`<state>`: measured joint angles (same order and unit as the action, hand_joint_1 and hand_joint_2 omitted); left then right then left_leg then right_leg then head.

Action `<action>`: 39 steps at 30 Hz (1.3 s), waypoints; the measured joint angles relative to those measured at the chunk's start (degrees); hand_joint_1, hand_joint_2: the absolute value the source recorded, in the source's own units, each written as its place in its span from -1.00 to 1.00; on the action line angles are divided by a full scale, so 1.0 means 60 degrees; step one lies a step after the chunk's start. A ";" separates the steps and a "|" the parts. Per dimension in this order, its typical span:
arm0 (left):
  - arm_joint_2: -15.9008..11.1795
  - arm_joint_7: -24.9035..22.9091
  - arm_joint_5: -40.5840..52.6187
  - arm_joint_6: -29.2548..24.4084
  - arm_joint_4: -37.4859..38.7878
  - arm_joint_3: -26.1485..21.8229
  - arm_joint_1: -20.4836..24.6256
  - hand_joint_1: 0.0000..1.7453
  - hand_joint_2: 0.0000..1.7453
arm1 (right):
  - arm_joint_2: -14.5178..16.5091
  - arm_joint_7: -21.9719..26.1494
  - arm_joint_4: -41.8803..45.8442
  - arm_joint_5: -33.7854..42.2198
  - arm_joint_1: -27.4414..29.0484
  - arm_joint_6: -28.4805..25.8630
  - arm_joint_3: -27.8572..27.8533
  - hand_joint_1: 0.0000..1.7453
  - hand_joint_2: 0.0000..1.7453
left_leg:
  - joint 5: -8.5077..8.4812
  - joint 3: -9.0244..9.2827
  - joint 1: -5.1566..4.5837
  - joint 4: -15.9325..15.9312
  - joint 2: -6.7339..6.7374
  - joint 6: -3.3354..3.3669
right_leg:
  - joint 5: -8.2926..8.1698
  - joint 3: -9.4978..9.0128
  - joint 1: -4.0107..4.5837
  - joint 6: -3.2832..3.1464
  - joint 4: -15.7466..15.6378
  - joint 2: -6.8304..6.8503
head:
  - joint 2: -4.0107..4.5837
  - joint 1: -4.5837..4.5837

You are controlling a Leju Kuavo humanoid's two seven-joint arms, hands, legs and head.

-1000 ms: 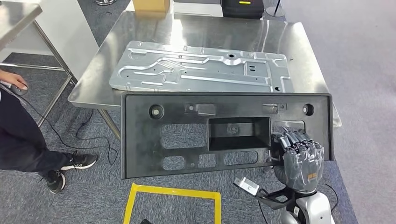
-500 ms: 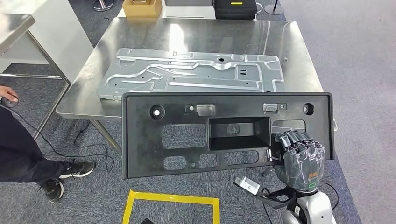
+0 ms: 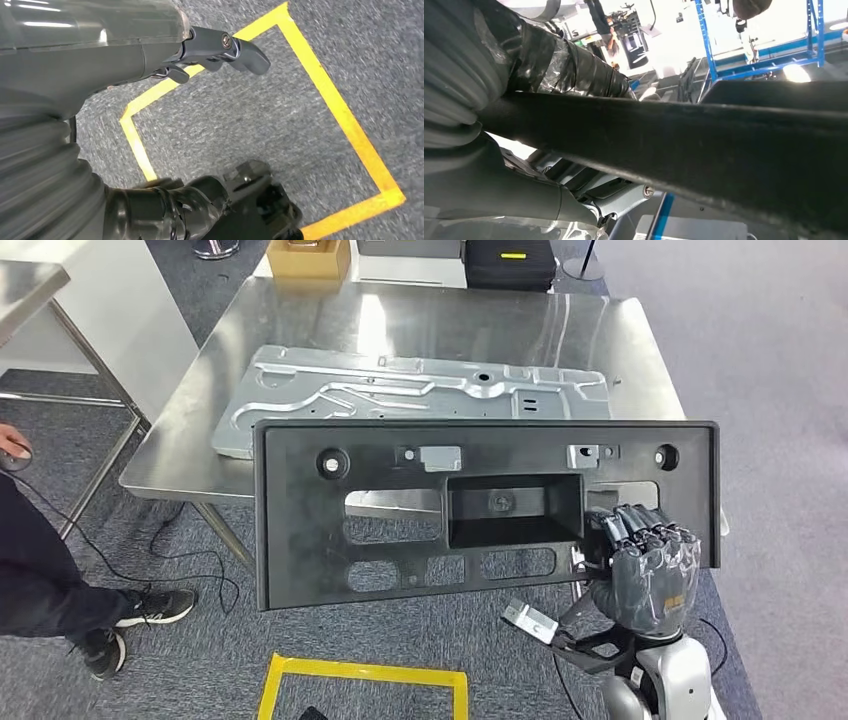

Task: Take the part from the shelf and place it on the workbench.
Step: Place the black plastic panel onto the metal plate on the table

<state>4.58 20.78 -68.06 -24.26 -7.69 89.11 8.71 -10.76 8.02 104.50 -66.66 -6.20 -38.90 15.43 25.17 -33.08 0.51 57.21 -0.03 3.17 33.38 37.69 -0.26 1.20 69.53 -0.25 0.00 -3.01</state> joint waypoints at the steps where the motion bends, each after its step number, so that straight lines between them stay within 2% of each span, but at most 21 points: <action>1: 0.0003 -0.0012 0.0012 0.0006 0.0000 0.0000 -0.0001 -1.00 1.00 | -0.0001 0.0000 -0.0018 0.0012 -0.0018 0.0033 0.0003 1.00 1.00 | 0.0016 0.0001 0.0000 0.0006 -0.0002 0.0006 | 0.0148 0.0297 -0.0038 0.0045 0.0512 0.0001 | 0.0000 -0.0001; 3: 0.0005 -0.0030 0.0042 0.0011 0.0000 0.0000 -0.0006 -1.00 1.00 | -0.0006 0.0000 -0.0066 0.0030 -0.0073 0.0099 0.0010 1.00 1.00 | 0.0063 0.0019 0.0008 0.0037 -0.0012 -0.0015 | -0.0106 0.0442 -0.0113 0.0114 0.0598 0.0009 | 0.0000 -0.0002; 5: 0.0009 -0.0037 0.0080 0.0013 0.0000 0.0000 0.0001 -1.00 1.00 | -0.0016 -0.0005 -0.0110 0.0059 -0.0212 0.0168 0.0023 1.00 1.00 | 0.0143 0.0054 0.0019 0.0110 -0.0024 -0.0073 | -0.0806 -0.0051 -0.0180 0.0137 -0.0560 0.0031 | 0.0000 -0.0002; 7: 0.0012 -0.0043 0.0104 0.0017 0.0000 0.0000 0.0020 -1.00 1.00 | -0.0023 -0.0020 -0.0155 0.0106 -0.0390 0.0239 0.0042 1.00 1.00 | 0.0227 0.0048 -0.0011 0.0201 -0.0029 -0.0169 | -0.1153 -0.0498 -0.0163 0.0089 -0.1532 0.0041 | 0.0000 0.0001; 9: 0.0013 -0.0054 0.0126 0.0025 0.0000 0.0000 0.0035 -1.00 1.00 | -0.0025 -0.0039 -0.0201 0.0143 -0.0506 0.0278 0.0055 1.00 1.00 | 0.0253 0.0034 -0.0043 0.0213 -0.0030 -0.0272 | -0.1137 -0.0573 -0.0106 0.0000 -0.1704 0.0029 | 0.0000 0.0006; 12: 0.0012 -0.0067 0.0167 0.0030 0.0000 0.0000 0.0049 -1.00 1.00 | -0.0038 -0.0052 -0.0278 0.0162 -0.0634 0.0324 0.0059 1.00 1.00 | 0.0413 -0.0026 -0.0015 0.0386 -0.0030 -0.0424 | -0.1181 -0.0620 -0.0158 -0.0186 -0.1796 0.0027 | 0.0000 0.0011; 14: 0.0009 -0.0075 0.0182 0.0028 0.0000 0.0000 0.0059 -1.00 1.00 | -0.0042 -0.0067 -0.0324 0.0178 -0.0734 0.0371 0.0064 1.00 1.00 | 0.0908 -0.0442 0.0017 0.1276 -0.0028 -0.0509 | -0.1189 -0.0654 -0.0175 -0.0284 -0.1843 0.0044 | 0.0000 0.0016; 16: 0.0008 -0.0091 0.0197 0.0032 0.0000 0.0000 0.0053 -1.00 1.00 | -0.0042 -0.0089 -0.0383 0.0191 -0.0815 0.0409 0.0079 1.00 1.00 | 0.1406 -0.1070 0.0030 0.2505 -0.0026 -0.0566 | -0.1171 -0.0655 -0.0158 -0.0329 -0.1836 0.0049 | 0.0000 0.0018; 17: 0.0008 -0.0100 0.0207 0.0035 0.0000 0.0000 0.0047 -1.00 1.00 | -0.0042 -0.0097 -0.0415 0.0193 -0.0842 0.0422 0.0089 1.00 1.00 | 0.1443 -0.1262 0.0032 0.2835 -0.0026 -0.0579 | -0.1161 -0.0659 -0.0151 -0.0335 -0.1828 0.0048 | 0.0000 0.0019; 19: 0.0008 -0.0107 0.0234 0.0042 0.0000 0.0000 0.0046 -1.00 1.00 | -0.0042 -0.0104 -0.0470 0.0194 -0.0891 0.0451 0.0105 1.00 1.00 | 0.0993 -0.1124 0.0032 0.2418 -0.0025 -0.0565 | -0.1130 -0.0688 -0.0151 -0.0323 -0.1811 0.0038 | 0.0000 0.0020; 20: 0.0007 -0.0108 0.0248 0.0043 0.0000 0.0000 0.0050 -1.00 1.00 | -0.0042 -0.0106 -0.0492 0.0195 -0.0926 0.0466 0.0109 1.00 1.00 | 0.0619 -0.0833 0.0032 0.1774 -0.0024 -0.0540 | -0.1108 -0.0714 -0.0152 -0.0299 -0.1805 0.0031 | 0.0000 0.0019; 22: 0.0005 -0.0112 0.0265 0.0046 0.0000 0.0000 0.0069 -1.00 1.00 | -0.0042 -0.0114 -0.0534 0.0202 -0.1026 0.0513 0.0115 1.00 1.00 | 0.0185 -0.0308 0.0005 0.0640 -0.0030 -0.0458 | -0.1066 -0.0735 -0.0118 -0.0219 -0.1779 0.0012 | 0.0000 0.0015; 23: 0.0005 -0.0115 0.0269 0.0049 0.0000 0.0000 0.0076 -1.00 1.00 | -0.0042 -0.0119 -0.0557 0.0207 -0.1075 0.0539 0.0119 1.00 1.00 | 0.0126 -0.0185 -0.0014 0.0360 -0.0035 -0.0410 | -0.1056 -0.0732 -0.0102 -0.0170 -0.1774 0.0006 | 0.0000 0.0013; 27: 0.0005 -0.0123 0.0286 0.0056 0.0000 0.0000 0.0086 -1.00 1.00 | -0.0043 -0.0137 -0.0663 0.0227 -0.1223 0.0588 0.0156 1.00 1.00 | 0.0092 -0.0122 -0.0014 0.0184 -0.0047 -0.0176 | -0.0955 -0.0698 -0.0115 0.0034 -0.1681 0.0023 | 0.0000 0.0008; 29: 0.0005 -0.0123 0.0291 0.0066 0.0000 0.0000 0.0103 -1.00 1.00 | -0.0044 -0.0151 -0.0712 0.0256 -0.1304 0.0599 0.0182 1.00 1.00 | 0.0062 -0.0083 0.0006 0.0116 -0.0036 -0.0063 | -0.0508 -0.0353 -0.0138 0.0101 -0.0927 0.0034 | 0.0000 0.0005; 31: 0.0007 -0.0125 0.0301 0.0086 0.0000 0.0000 0.0104 -1.00 1.00 | -0.0045 -0.0178 -0.0781 0.0290 -0.1355 0.0616 0.0215 1.00 1.00 | 0.0078 -0.0081 -0.0013 0.0123 -0.0030 -0.0007 | 0.0014 0.0252 -0.0139 0.0135 0.0279 0.0034 | 0.0000 0.0006; 33: 0.0008 -0.0134 0.0322 0.0101 0.0000 0.0000 0.0097 -1.00 1.00 | -0.0046 -0.0208 -0.0864 0.0309 -0.1371 0.0645 0.0245 1.00 1.00 | 0.0105 -0.0076 -0.0031 0.0149 -0.0037 0.0012 | -0.0005 0.0550 -0.0142 0.0136 0.0762 0.0035 | 0.0000 0.0006; 34: 0.0008 -0.0139 0.0335 0.0107 0.0000 0.0000 0.0096 -1.00 1.00 | -0.0046 -0.0217 -0.0904 0.0314 -0.1393 0.0665 0.0261 1.00 1.00 | 0.0125 -0.0065 -0.0037 0.0167 -0.0045 0.0010 | -0.0275 0.0441 -0.0141 0.0115 0.0470 0.0035 | 0.0000 0.0005; 36: 0.0011 -0.0146 0.0361 0.0115 0.0000 0.0000 0.0099 -1.00 1.00 | -0.0045 -0.0223 -0.0967 0.0324 -0.1475 0.0706 0.0298 1.00 1.00 | 0.0176 -0.0031 -0.0058 0.0199 -0.0057 -0.0021 | -0.0925 -0.0128 -0.0116 0.0021 -0.0762 0.0038 | 0.0000 0.0005; 38: 0.0015 -0.0149 0.0373 0.0122 0.0000 0.0000 0.0104 -1.00 1.00 | -0.0043 -0.0227 -0.1013 0.0342 -0.1571 0.0734 0.0333 1.00 1.00 | 0.0209 -0.0026 -0.0092 0.0228 -0.0058 -0.0086 | -0.1193 -0.0521 -0.0056 -0.0067 -0.1618 0.0042 | 0.0000 0.0009; 39: 0.0015 -0.0150 0.0382 0.0126 0.0000 0.0000 0.0106 -1.00 1.00 | -0.0042 -0.0232 -0.1036 0.0353 -0.1609 0.0748 0.0347 1.00 1.00 | 0.0213 -0.0033 -0.0098 0.0228 -0.0055 -0.0130 | -0.1167 -0.0562 -0.0024 -0.0097 -0.1721 0.0041 | 0.0000 0.0011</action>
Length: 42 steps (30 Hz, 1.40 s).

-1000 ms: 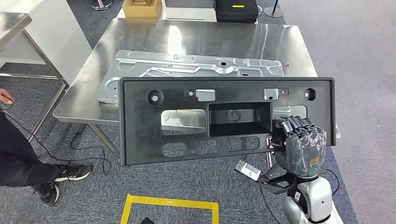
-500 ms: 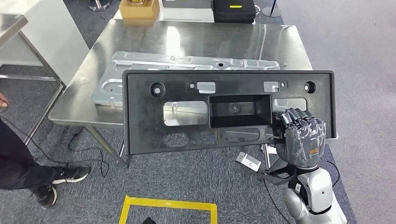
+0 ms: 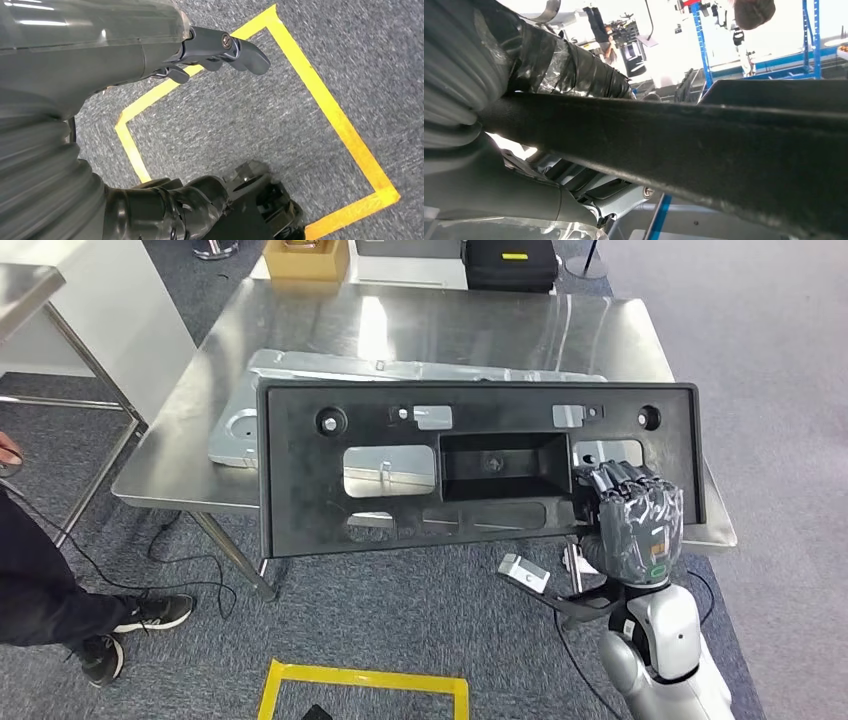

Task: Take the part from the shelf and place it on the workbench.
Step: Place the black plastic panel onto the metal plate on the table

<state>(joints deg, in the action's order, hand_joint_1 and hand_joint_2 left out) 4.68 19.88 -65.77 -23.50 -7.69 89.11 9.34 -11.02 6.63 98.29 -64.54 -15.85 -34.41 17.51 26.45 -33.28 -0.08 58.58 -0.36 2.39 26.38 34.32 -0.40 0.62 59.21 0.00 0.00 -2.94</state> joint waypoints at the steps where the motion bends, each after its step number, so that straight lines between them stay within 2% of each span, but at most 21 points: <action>1: 0.0000 -0.0001 0.0008 0.0004 0.0000 0.0000 0.0002 -1.00 1.00 | -0.0001 -0.0006 -0.0023 0.0008 -0.0030 0.0012 0.0008 1.00 1.00 | -0.0001 0.0002 -0.0001 -0.0010 0.0002 -0.0049 | -0.0014 -0.0001 0.0013 -0.0025 -0.0039 -0.0002 | 0.0000 -0.0001; 4: -0.0007 -0.0003 0.0050 0.0007 0.0000 0.0000 0.0015 -1.00 1.00 | 0.0001 -0.0016 -0.0090 0.0016 -0.0125 0.0066 0.0020 1.00 1.00 | 0.0239 -0.0101 0.0005 0.0270 0.0006 -0.0215 | -0.0079 -0.0106 -0.0081 -0.0169 -0.0198 0.0017 | 0.0000 0.0009; 7: -0.0011 -0.0010 0.0080 0.0011 0.0000 0.0000 0.0016 -1.00 1.00 | 0.0010 -0.0031 -0.0186 0.0021 -0.0279 0.0169 0.0046 1.00 1.00 | 0.1028 -0.0903 0.0062 0.1922 0.0007 -0.0354 | -0.0094 -0.0152 -0.0111 -0.0252 -0.0252 0.0036 | 0.0000 0.0032; 9: -0.0013 -0.0027 0.0090 0.0020 0.0000 0.0000 0.0007 -1.00 1.00 | 0.0013 -0.0045 -0.0265 0.0022 -0.0347 0.0220 0.0078 1.00 1.00 | 0.1112 -0.1299 0.0109 0.2600 0.0009 -0.0411 | -0.0079 -0.0160 -0.0115 -0.0248 -0.0245 0.0033 | 0.0000 0.0031; 10: -0.0014 -0.0038 0.0097 0.0025 0.0000 0.0000 0.0006 -1.00 1.00 | 0.0014 -0.0049 -0.0309 0.0023 -0.0378 0.0242 0.0098 1.00 1.00 | 0.0880 -0.1240 0.0129 0.2405 0.0011 -0.0427 | -0.0065 -0.0172 -0.0125 -0.0231 -0.0234 0.0028 | 0.0000 0.0032; 13: -0.0015 -0.0059 0.0124 0.0035 0.0000 0.0000 0.0021 -1.00 1.00 | 0.0015 -0.0073 -0.0407 0.0024 -0.0533 0.0327 0.0146 1.00 1.00 | -0.0027 -0.0425 0.0148 0.0596 0.0007 -0.0413 | 0.0025 -0.0189 -0.0147 -0.0111 -0.0134 0.0003 | 0.0000 0.0030; 15: -0.0015 -0.0072 0.0150 0.0047 0.0000 0.0000 0.0034 -1.00 1.00 | 0.0015 -0.0088 -0.0456 0.0027 -0.0657 0.0376 0.0170 1.00 1.00 | -0.0132 -0.0188 0.0113 0.0063 -0.0011 -0.0316 | 0.0054 -0.0159 -0.0124 -0.0008 -0.0086 -0.0009 | 0.0000 0.0025; 19: -0.0018 -0.0088 0.0193 0.0055 0.0000 0.0000 0.0052 -1.00 1.00 | 0.0015 -0.0111 -0.0580 0.0031 -0.0876 0.0477 0.0232 1.00 1.00 | -0.0206 -0.0159 0.0097 -0.0048 -0.0013 -0.0016 | 0.0220 -0.0054 -0.0160 0.0183 0.0108 -0.0005 | 0.0000 0.0022; 22: -0.0010 -0.0089 0.0223 0.0060 0.0000 0.0000 0.0073 -1.00 1.00 | 0.0017 -0.0154 -0.0683 0.0051 -0.1005 0.0531 0.0276 1.00 1.00 | -0.0221 -0.0152 0.0085 -0.0085 0.0000 0.0112 | 0.1023 0.0697 -0.0157 0.0226 0.1696 -0.0001 | 0.0000 0.0019; 24: -0.0004 -0.0093 0.0237 0.0062 0.0000 0.0000 0.0068 -1.00 1.00 | 0.0018 -0.0173 -0.0771 0.0069 -0.1025 0.0553 0.0297 1.00 1.00 | -0.0203 -0.0154 0.0043 -0.0066 -0.0004 0.0145 | 0.1204 0.1136 -0.0146 0.0216 0.2539 -0.0002 | 0.0000 0.0021; 25: -0.0004 -0.0096 0.0242 0.0062 0.0000 0.0000 0.0067 -1.00 1.00 | 0.0018 -0.0177 -0.0812 0.0073 -0.1037 0.0561 0.0304 1.00 1.00 | -0.0194 -0.0151 0.0021 -0.0052 -0.0011 0.0155 | 0.1029 0.1119 -0.0140 0.0186 0.2455 -0.0002 | 0.0000 0.0020; 26: -0.0003 -0.0098 0.0247 0.0062 0.0000 0.0000 0.0068 -1.00 1.00 | 0.0018 -0.0179 -0.0845 0.0074 -0.1059 0.0569 0.0311 1.00 1.00 | -0.0183 -0.0144 -0.0001 -0.0038 -0.0020 0.0161 | 0.0717 0.0930 -0.0127 0.0136 0.2016 -0.0002 | 0.0000 0.0021; 27: 0.0005 -0.0100 0.0249 0.0064 0.0000 0.0000 0.0071 -1.00 1.00 | 0.0018 -0.0179 -0.0868 0.0075 -0.1097 0.0577 0.0315 1.00 1.00 | -0.0169 -0.0137 -0.0017 -0.0027 -0.0026 0.0159 | 0.0381 0.0635 -0.0093 0.0058 0.1352 0.0000 | 0.0000 0.0020; 29: 0.0027 -0.0101 0.0257 0.0075 0.0000 0.0000 0.0076 -1.00 1.00 | 0.0021 -0.0181 -0.0902 0.0077 -0.1197 0.0594 0.0330 1.00 1.00 | -0.0151 -0.0162 -0.0060 0.0000 -0.0027 0.0112 | -0.0001 0.0147 -0.0002 -0.0085 0.0268 0.0022 | 0.0000 0.0025; 31: 0.0043 -0.0103 0.0266 0.0087 0.0000 0.0000 0.0076 -1.00 1.00 | 0.0025 -0.0186 -0.0933 0.0086 -0.1270 0.0618 0.0351 1.00 1.00 | -0.0153 -0.0195 -0.0056 0.0003 -0.0016 0.0024 | -0.0022 0.0020 0.0069 -0.0137 -0.0038 0.0026 | 0.0000 0.0028; 34: 0.0043 -0.0102 0.0277 0.0088 0.0000 0.0000 0.0090 -1.00 1.00 | 0.0029 -0.0188 -0.0968 0.0095 -0.1309 0.0653 0.0369 1.00 1.00 | -0.0013 -0.0233 -0.0045 0.0149 -0.0008 -0.0136 | -0.0093 -0.0066 -0.0003 -0.0194 -0.0207 0.0029 | 0.0000 0.0040; 36: 0.0036 -0.0100 0.0277 0.0087 0.0000 0.0000 0.0101 -1.00 1.00 | 0.0048 -0.0189 -0.0990 0.0098 -0.1335 0.0660 0.0379 1.00 1.00 | 0.0479 -0.0589 -0.0002 0.0961 -0.0002 -0.0252 | -0.0129 -0.0133 -0.0073 -0.0239 -0.0292 0.0051 | 0.0000 0.0068; 38: 0.0035 -0.0100 0.0277 0.0087 0.0000 0.0000 0.0098 -1.00 1.00 | 0.0071 -0.0189 -0.1021 0.0101 -0.1345 0.0663 0.0394 1.00 1.00 | 0.1011 -0.1180 0.0067 0.2190 0.0003 -0.0357 | -0.0122 -0.0135 -0.0089 -0.0252 -0.0286 0.0054 | 0.0000 0.0081; 39: 0.0033 -0.0100 0.0277 0.0087 0.0000 0.0000 0.0092 -1.00 1.00 | 0.0077 -0.0189 -0.1044 0.0102 -0.1343 0.0664 0.0407 1.00 1.00 | 0.1080 -0.1375 0.0100 0.2563 0.0003 -0.0398 | -0.0114 -0.0138 -0.0094 -0.0248 -0.0281 0.0053 | 0.0000 0.0080; 40: 0.0031 -0.0101 0.0277 0.0087 0.0000 0.0000 0.0088 -1.00 1.00 | 0.0080 -0.0189 -0.1068 0.0102 -0.1342 0.0666 0.0420 1.00 1.00 | 0.0954 -0.1401 0.0127 0.2578 0.0004 -0.0432 | -0.0102 -0.0143 -0.0103 -0.0234 -0.0270 0.0050 | 0.0000 0.0080; 42: 0.0029 -0.0102 0.0279 0.0087 0.0000 0.0000 0.0094 -1.00 1.00 | 0.0080 -0.0191 -0.1107 0.0102 -0.1352 0.0667 0.0436 1.00 1.00 | 0.0291 -0.0947 0.0172 0.1594 0.0007 -0.0473 | -0.0055 -0.0168 -0.0139 -0.0175 -0.0226 0.0040 | 0.0000 0.0080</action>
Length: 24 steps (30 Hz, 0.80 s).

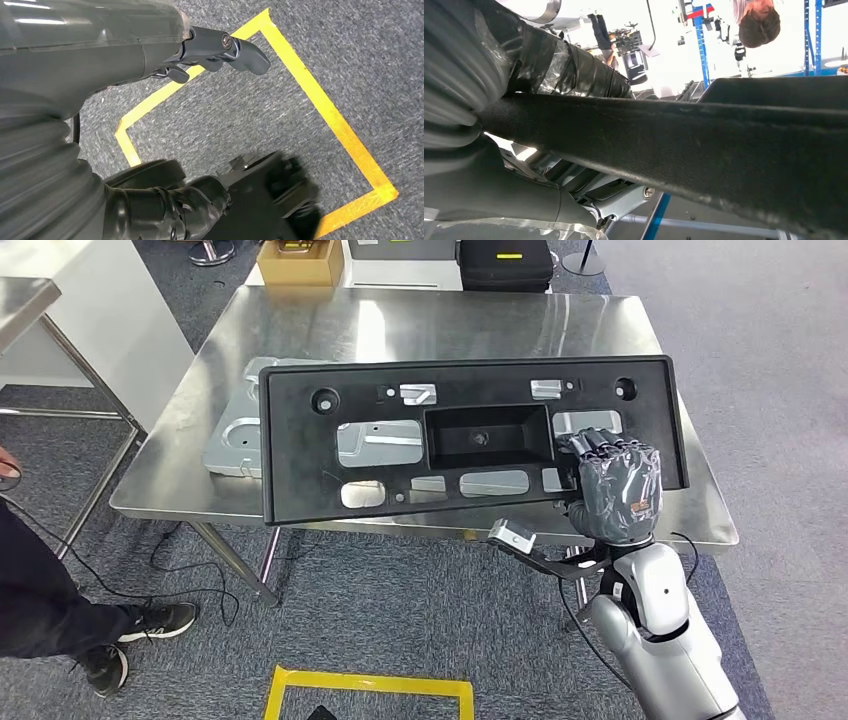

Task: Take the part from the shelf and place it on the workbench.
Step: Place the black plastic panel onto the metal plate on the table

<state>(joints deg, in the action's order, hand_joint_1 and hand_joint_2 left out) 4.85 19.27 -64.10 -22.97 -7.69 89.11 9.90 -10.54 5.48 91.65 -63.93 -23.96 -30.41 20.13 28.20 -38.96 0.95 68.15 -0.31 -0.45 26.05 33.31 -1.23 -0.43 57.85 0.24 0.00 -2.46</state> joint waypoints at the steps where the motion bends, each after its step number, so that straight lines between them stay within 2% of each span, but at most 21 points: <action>1: 0.0001 -0.0001 0.0000 0.0000 0.0000 0.0000 0.0007 -1.00 1.00 | 0.0000 -0.0004 -0.0007 0.0000 -0.0012 0.0000 0.0002 1.00 1.00 | -0.0260 0.0318 0.0005 -0.0640 -0.0004 -0.0006 | 0.0035 -0.0002 -0.0003 0.0049 0.0036 -0.0007 | 0.0000 0.0001; 3: 0.0001 -0.0001 -0.0002 0.0000 0.0000 0.0000 0.0018 -1.00 1.00 | 0.0000 -0.0017 -0.0016 0.0000 -0.0037 0.0000 0.0006 1.00 1.00 | -0.0468 0.0694 -0.0021 -0.1432 -0.0017 0.0073 | 0.0083 0.0030 0.0012 0.0154 0.0108 -0.0021 | 0.0000 -0.0004; 7: 0.0000 -0.0016 -0.0027 -0.0007 0.0000 0.0000 0.0000 -1.00 1.00 | 0.0000 -0.0028 -0.0039 0.0000 -0.0045 -0.0003 0.0040 1.00 1.00 | -0.0462 0.0714 -0.0047 -0.1562 -0.0024 0.0359 | 0.0158 0.0101 0.0005 0.0334 0.0191 -0.0021 | 0.0000 -0.0007; 9: 0.0000 -0.0022 -0.0032 -0.0037 0.0000 0.0000 0.0019 -1.00 1.00 | 0.0001 -0.0029 -0.0049 0.0001 -0.0059 -0.0005 0.0045 1.00 1.00 | -0.0489 0.0733 -0.0041 -0.1607 -0.0018 0.0469 | 0.0546 0.0396 -0.0015 0.0386 0.0815 -0.0022 | 0.0000 -0.0010; 11: 0.0000 -0.0057 -0.0037 -0.0155 0.0000 0.0000 0.0024 -1.00 1.00 | 0.0001 -0.0040 -0.0070 0.0009 -0.0051 -0.0005 0.0046 1.00 1.00 | -0.0474 0.0735 -0.0080 -0.1606 -0.0011 0.0535 | 0.1061 0.0964 -0.0006 0.0397 0.1970 -0.0025 | 0.0000 -0.0010; 12: 0.0000 -0.0087 -0.0045 -0.0241 0.0000 0.0000 0.0019 -1.00 1.00 | 0.0001 -0.0051 -0.0086 0.0015 -0.0031 -0.0005 0.0047 1.00 1.00 | -0.0465 0.0739 -0.0105 -0.1603 -0.0010 0.0563 | 0.1180 0.1207 -0.0002 0.0390 0.2429 -0.0027 | 0.0000 -0.0010; 13: -0.0001 -0.0120 -0.0053 -0.0333 0.0000 0.0000 0.0015 -1.00 1.00 | 0.0000 -0.0064 -0.0103 0.0019 -0.0012 -0.0005 0.0047 1.00 1.00 | -0.0455 0.0747 -0.0131 -0.1599 -0.0014 0.0580 | 0.1124 0.1317 0.0001 0.0368 0.2594 -0.0027 | 0.0000 -0.0009; 14: -0.0001 -0.0156 -0.0060 -0.0413 0.0000 0.0000 0.0014 -1.00 1.00 | 0.0000 -0.0075 -0.0116 0.0022 0.0002 -0.0006 0.0047 1.00 1.00 | -0.0445 0.0760 -0.0156 -0.1595 -0.0021 0.0589 | 0.0897 0.1257 0.0009 0.0327 0.2405 -0.0027 | 0.0000 -0.0009; 16: 0.0009 -0.0214 -0.0065 -0.0520 0.0000 0.0000 0.0020 -1.00 1.00 | 0.0000 -0.0087 -0.0128 0.0023 -0.0002 -0.0008 0.0047 1.00 1.00 | -0.0420 0.0795 -0.0191 -0.1590 -0.0035 0.0590 | 0.0265 0.0757 0.0069 0.0175 0.1287 -0.0026 | 0.0000 -0.0009; 17: 0.0021 -0.0241 -0.0066 -0.0560 0.0000 0.0000 0.0026 -1.00 1.00 | 0.0001 -0.0094 -0.0128 0.0024 -0.0012 -0.0009 0.0047 1.00 1.00 | -0.0406 0.0797 -0.0214 -0.1578 -0.0039 0.0573 | 0.0060 0.0504 0.0114 0.0101 0.0737 -0.0022 | 0.0000 -0.0007; 18: 0.0033 -0.0266 -0.0069 -0.0589 0.0000 0.0000 0.0029 -1.00 1.00 | 0.0001 -0.0102 -0.0128 0.0025 -0.0022 -0.0009 0.0047 1.00 1.00 | -0.0399 0.0789 -0.0222 -0.1572 -0.0035 0.0545 | -0.0033 0.0339 0.0161 0.0048 0.0381 -0.0019 | 0.0000 -0.0006; 20: 0.0054 -0.0319 -0.0075 -0.0630 0.0000 0.0000 0.0030 -1.00 1.00 | 0.0000 -0.0121 -0.0129 0.0026 -0.0028 -0.0007 0.0046 1.00 1.00 | -0.0397 0.0771 -0.0218 -0.1575 -0.0025 0.0459 | -0.0023 0.0264 0.0222 0.0011 0.0189 -0.0026 | 0.0000 -0.0005; 22: 0.0063 -0.0360 -0.0080 -0.0664 0.0000 0.0000 0.0032 -1.00 1.00 | -0.0005 -0.0135 -0.0131 0.0026 -0.0027 -0.0005 0.0043 1.00 1.00 | -0.0323 0.0758 -0.0209 -0.1526 -0.0015 0.0355 | -0.0070 0.0198 0.0155 -0.0032 0.0073 -0.0026 | 0.0000 -0.0005; 24: 0.0065 -0.0382 -0.0087 -0.0695 0.0000 0.0000 0.0038 -1.00 1.00 | -0.0004 -0.0143 -0.0131 0.0026 -0.0034 -0.0005 0.0042 1.00 1.00 | 0.0034 0.0532 -0.0193 -0.0983 -0.0012 0.0239 | -0.0122 0.0107 0.0073 -0.0101 -0.0056 -0.0003 | 0.0000 0.0030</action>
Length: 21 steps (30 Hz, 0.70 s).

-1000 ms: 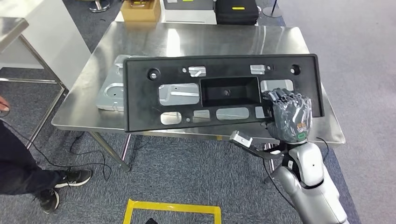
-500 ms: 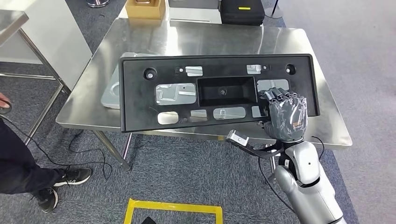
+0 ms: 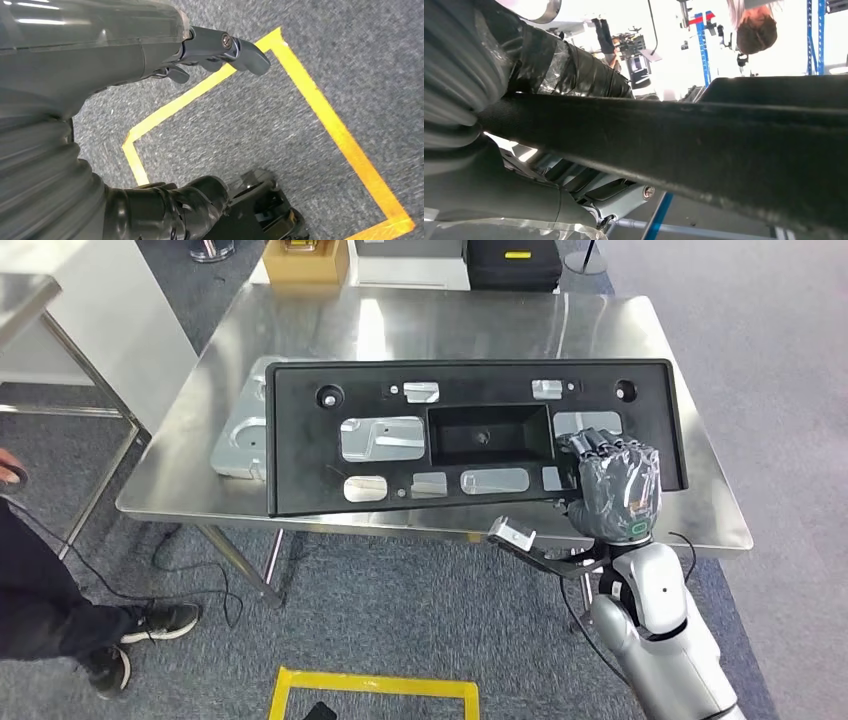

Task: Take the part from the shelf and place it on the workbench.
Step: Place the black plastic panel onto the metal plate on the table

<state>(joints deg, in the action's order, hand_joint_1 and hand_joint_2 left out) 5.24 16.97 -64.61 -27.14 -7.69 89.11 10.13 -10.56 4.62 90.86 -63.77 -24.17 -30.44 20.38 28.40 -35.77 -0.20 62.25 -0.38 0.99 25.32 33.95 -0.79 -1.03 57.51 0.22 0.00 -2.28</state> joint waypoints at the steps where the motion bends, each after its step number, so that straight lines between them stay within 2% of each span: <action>1: 0.0000 -0.0009 -0.0002 -0.0007 0.0000 0.0000 -0.0002 -1.00 1.00 | 0.0002 -0.0004 -0.0003 0.0000 -0.0001 0.0001 0.0001 1.00 1.00 | 0.0278 -0.0243 0.0029 0.0541 0.0002 -0.0059 | -0.0002 -0.0017 0.0008 -0.0019 -0.0013 0.0006 | 0.0000 0.0020; 3: -0.0002 -0.0025 -0.0003 -0.0010 0.0000 0.0000 -0.0016 -1.00 1.00 | 0.0004 -0.0011 -0.0021 0.0000 0.0010 0.0005 0.0005 1.00 1.00 | 0.0719 -0.0816 0.0094 0.1694 0.0004 -0.0153 | 0.0008 -0.0012 0.0008 -0.0034 0.0007 0.0012 | 0.0000 0.0033; 4: -0.0003 -0.0030 -0.0003 -0.0011 0.0000 0.0000 -0.0026 -1.00 1.00 | 0.0004 -0.0015 -0.0037 -0.0001 0.0022 0.0005 0.0008 1.00 1.00 | 0.0725 -0.0961 0.0123 0.1954 0.0006 -0.0190 | 0.0018 -0.0009 0.0006 -0.0027 0.0022 0.0010 | 0.0000 0.0034; 5: -0.0003 -0.0031 -0.0002 -0.0012 0.0000 0.0000 -0.0032 -1.00 1.00 | 0.0004 -0.0017 -0.0053 -0.0001 0.0031 0.0006 0.0011 1.00 1.00 | 0.0540 -0.0923 0.0149 0.1837 0.0008 -0.0219 | 0.0033 -0.0008 -0.0001 -0.0010 0.0046 0.0006 | 0.0000 0.0033; 7: -0.0003 -0.0033 -0.0001 -0.0014 0.0000 0.0000 -0.0029 -1.00 1.00 | 0.0004 -0.0024 -0.0071 -0.0001 0.0031 0.0006 0.0013 1.00 1.00 | -0.0094 -0.0393 0.0196 0.0692 0.0013 -0.0242 | 0.0090 -0.0005 -0.0021 0.0055 0.0130 -0.0006 | 0.0000 0.0031; 8: -0.0003 -0.0034 -0.0001 -0.0016 0.0000 0.0000 -0.0020 -1.00 1.00 | 0.0003 -0.0027 -0.0073 -0.0001 0.0021 0.0007 0.0013 1.00 1.00 | -0.0316 -0.0101 0.0190 0.0096 0.0009 -0.0222 | 0.0128 0.0009 -0.0012 0.0104 0.0189 -0.0015 | 0.0000 0.0031; 9: -0.0003 -0.0035 -0.0002 -0.0017 0.0000 0.0000 -0.0013 -1.00 1.00 | 0.0003 -0.0031 -0.0076 -0.0001 0.0009 0.0010 0.0014 1.00 1.00 | -0.0429 0.0095 0.0179 -0.0306 0.0002 -0.0176 | 0.0152 0.0025 -0.0005 0.0153 0.0231 -0.0020 | 0.0000 0.0027; 10: -0.0003 -0.0034 -0.0003 -0.0020 0.0000 0.0000 -0.0008 -1.00 1.00 | 0.0003 -0.0035 -0.0080 -0.0002 -0.0004 0.0014 0.0015 1.00 1.00 | -0.0436 0.0180 0.0161 -0.0490 -0.0007 -0.0119 | 0.0164 0.0040 0.0010 0.0201 0.0254 -0.0024 | 0.0000 0.0023; 13: -0.0001 -0.0032 -0.0002 -0.0027 0.0000 0.0000 -0.0002 -1.00 1.00 | 0.0004 -0.0047 -0.0091 -0.0004 -0.0040 0.0021 0.0015 1.00 1.00 | -0.0478 0.0200 0.0134 -0.0555 -0.0017 0.0097 | 0.0177 0.0050 -0.0008 0.0344 0.0259 -0.0028 | 0.0000 0.0019; 14: 0.0000 -0.0033 -0.0001 -0.0028 0.0000 0.0000 0.0002 -1.00 1.00 | 0.0004 -0.0051 -0.0092 -0.0004 -0.0059 0.0022 0.0015 1.00 1.00 | -0.0507 0.0213 0.0141 -0.0595 -0.0013 0.0169 | 0.0287 0.0110 -0.0026 0.0388 0.0395 -0.0028 | 0.0000 0.0017; 15: 0.0002 -0.0036 0.0003 -0.0029 0.0000 0.0000 0.0008 -1.00 1.00 | 0.0004 -0.0054 -0.0095 -0.0004 -0.0078 0.0023 0.0014 1.00 1.00 | -0.0534 0.0224 0.0158 -0.0633 -0.0006 0.0227 | 0.0500 0.0256 -0.0040 0.0423 0.0723 -0.0028 | 0.0000 0.0016; 18: 0.0010 -0.0065 0.0022 -0.0030 0.0000 0.0000 0.0000 -1.00 1.00 | 0.0004 -0.0056 -0.0135 -0.0002 -0.0074 0.0025 0.0013 1.00 1.00 | -0.0539 0.0220 0.0145 -0.0646 0.0006 0.0293 | 0.1336 0.1084 -0.0060 0.0505 0.2496 -0.0027 | 0.0000 0.0013; 19: 0.0012 -0.0075 0.0025 -0.0030 0.0000 0.0000 -0.0009 -1.00 1.00 | 0.0004 -0.0057 -0.0154 -0.0001 -0.0055 0.0027 0.0013 1.00 1.00 | -0.0536 0.0221 0.0139 -0.0644 0.0004 0.0298 | 0.1399 0.1263 -0.0061 0.0515 0.2853 -0.0027 | 0.0000 0.0013; 20: 0.0012 -0.0082 0.0026 -0.0030 0.0000 0.0000 -0.0017 -1.00 1.00 | 0.0004 -0.0057 -0.0169 -0.0001 -0.0042 0.0029 0.0013 1.00 1.00 | -0.0532 0.0224 0.0136 -0.0639 -0.0001 0.0297 | 0.1270 0.1272 -0.0061 0.0509 0.2844 -0.0027 | 0.0000 0.0013; 21: 0.0013 -0.0087 0.0027 -0.0030 0.0000 0.0000 -0.0019 -1.00 1.00 | 0.0004 -0.0057 -0.0178 -0.0001 -0.0036 0.0031 0.0013 1.00 1.00 | -0.0527 0.0232 0.0136 -0.0633 -0.0008 0.0290 | 0.0979 0.1096 -0.0060 0.0487 0.2455 -0.0027 | 0.0000 0.0013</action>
<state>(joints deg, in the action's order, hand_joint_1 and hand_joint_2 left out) 5.32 16.45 -64.45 -27.32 -7.69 89.11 10.02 -10.54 4.28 89.79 -63.78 -24.39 -30.26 20.46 25.24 -34.38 0.61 58.45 -0.44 2.73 31.20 40.52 -1.15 1.89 72.24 0.06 0.00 -2.20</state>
